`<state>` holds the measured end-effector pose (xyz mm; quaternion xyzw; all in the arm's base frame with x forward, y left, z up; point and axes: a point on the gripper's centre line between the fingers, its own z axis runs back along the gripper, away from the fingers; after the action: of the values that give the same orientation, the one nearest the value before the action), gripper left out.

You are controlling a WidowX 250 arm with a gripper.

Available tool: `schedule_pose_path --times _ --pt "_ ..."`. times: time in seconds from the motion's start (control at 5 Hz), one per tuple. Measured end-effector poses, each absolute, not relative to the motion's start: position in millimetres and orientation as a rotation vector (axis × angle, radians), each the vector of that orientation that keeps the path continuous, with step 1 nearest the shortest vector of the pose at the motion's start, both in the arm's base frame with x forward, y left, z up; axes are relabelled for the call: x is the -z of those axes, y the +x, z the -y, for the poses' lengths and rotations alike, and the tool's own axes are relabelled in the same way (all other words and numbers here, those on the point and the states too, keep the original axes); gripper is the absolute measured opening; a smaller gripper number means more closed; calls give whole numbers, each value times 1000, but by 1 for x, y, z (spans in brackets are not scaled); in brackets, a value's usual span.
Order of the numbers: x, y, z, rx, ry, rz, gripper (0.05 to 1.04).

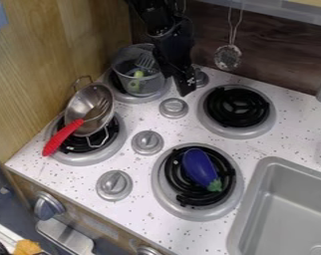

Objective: Take the glass and insert it into the hole

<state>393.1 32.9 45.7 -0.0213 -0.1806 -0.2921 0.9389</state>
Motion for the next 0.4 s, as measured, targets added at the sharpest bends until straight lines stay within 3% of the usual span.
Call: schedule_pose_path --times 0.4 --pt "-38 399 -63 419 51 356 999"
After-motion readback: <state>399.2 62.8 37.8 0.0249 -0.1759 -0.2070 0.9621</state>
